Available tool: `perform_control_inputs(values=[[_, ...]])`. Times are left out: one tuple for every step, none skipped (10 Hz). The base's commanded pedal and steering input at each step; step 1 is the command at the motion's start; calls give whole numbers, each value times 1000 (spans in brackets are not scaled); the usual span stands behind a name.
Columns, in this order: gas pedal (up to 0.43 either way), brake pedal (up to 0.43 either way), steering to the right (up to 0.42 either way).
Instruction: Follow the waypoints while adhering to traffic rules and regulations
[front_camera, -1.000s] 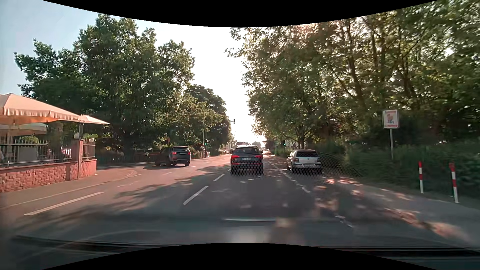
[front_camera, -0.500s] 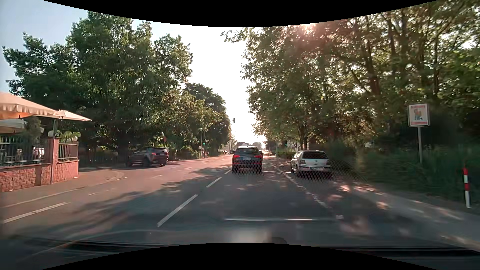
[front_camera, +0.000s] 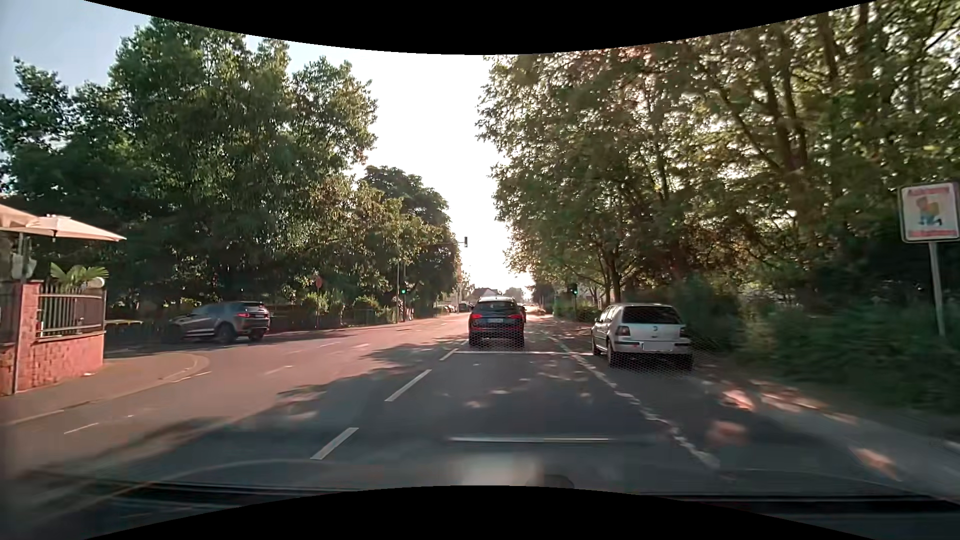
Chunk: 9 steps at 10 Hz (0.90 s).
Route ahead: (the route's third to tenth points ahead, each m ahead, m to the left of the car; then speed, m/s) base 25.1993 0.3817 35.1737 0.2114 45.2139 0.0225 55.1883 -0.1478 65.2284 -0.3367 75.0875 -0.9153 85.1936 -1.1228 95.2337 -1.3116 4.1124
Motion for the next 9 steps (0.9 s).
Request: perform_control_inputs(values=[[248, 0, -5], [260, 0, -5], [260, 0, -4], [268, 0, -3], [268, 0, -2], [268, 0, -2], [280, 0, -2], [280, 0, -2], [280, 0, -2]])
